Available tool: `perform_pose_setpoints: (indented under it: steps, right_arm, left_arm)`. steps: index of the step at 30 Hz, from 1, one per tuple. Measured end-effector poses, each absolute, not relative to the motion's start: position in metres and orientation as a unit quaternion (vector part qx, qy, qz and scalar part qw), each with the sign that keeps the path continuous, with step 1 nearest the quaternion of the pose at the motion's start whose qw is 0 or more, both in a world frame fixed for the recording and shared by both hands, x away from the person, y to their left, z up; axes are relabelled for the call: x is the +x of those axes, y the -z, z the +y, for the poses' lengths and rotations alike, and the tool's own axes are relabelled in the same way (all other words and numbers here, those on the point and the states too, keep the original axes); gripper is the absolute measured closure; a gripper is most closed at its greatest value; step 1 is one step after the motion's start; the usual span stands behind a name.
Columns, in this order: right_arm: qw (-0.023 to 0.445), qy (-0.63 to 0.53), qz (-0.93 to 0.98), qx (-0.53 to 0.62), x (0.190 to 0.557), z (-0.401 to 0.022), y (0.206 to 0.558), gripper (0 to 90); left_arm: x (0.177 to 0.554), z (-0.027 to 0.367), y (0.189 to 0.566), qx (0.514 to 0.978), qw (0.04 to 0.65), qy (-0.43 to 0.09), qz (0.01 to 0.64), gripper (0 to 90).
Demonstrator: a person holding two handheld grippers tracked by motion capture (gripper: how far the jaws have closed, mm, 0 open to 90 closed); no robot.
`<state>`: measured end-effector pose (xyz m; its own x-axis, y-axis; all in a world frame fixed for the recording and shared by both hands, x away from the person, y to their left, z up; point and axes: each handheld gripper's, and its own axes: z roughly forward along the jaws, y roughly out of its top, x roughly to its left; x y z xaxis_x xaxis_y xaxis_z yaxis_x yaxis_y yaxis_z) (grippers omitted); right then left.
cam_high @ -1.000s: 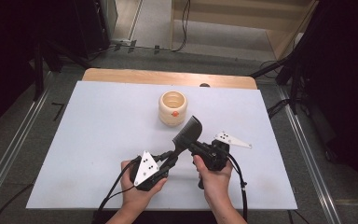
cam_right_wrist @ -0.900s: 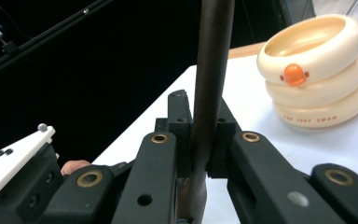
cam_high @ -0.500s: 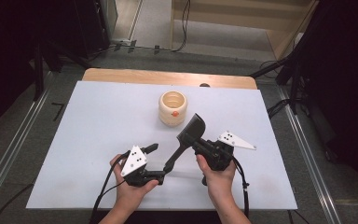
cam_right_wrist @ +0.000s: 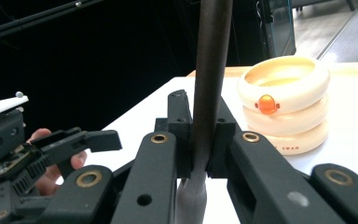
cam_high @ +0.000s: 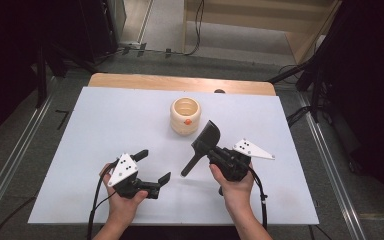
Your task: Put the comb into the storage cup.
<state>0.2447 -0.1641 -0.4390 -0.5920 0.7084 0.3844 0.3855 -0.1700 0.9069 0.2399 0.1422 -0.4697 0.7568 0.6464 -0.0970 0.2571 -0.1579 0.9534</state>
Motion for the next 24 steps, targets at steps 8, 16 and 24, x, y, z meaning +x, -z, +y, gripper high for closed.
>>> perform_pose_setpoints:
  steps: [8,16,24]
  right_arm:
    - [0.138,-0.63,0.634,0.427,0.248,-0.171,0.431,81.6]
    - [0.149,-0.625,0.641,0.42,0.253,-0.173,0.425,81.6]
    - [0.156,-0.626,0.642,0.415,0.258,-0.175,0.419,81.6]
  left_arm:
    - [0.241,0.17,0.472,0.735,0.568,-0.182,0.321,0.0]
    - [0.242,0.192,0.474,0.728,0.566,-0.191,0.337,0.0]
    - [0.243,0.211,0.476,0.723,0.562,-0.202,0.348,0.0]
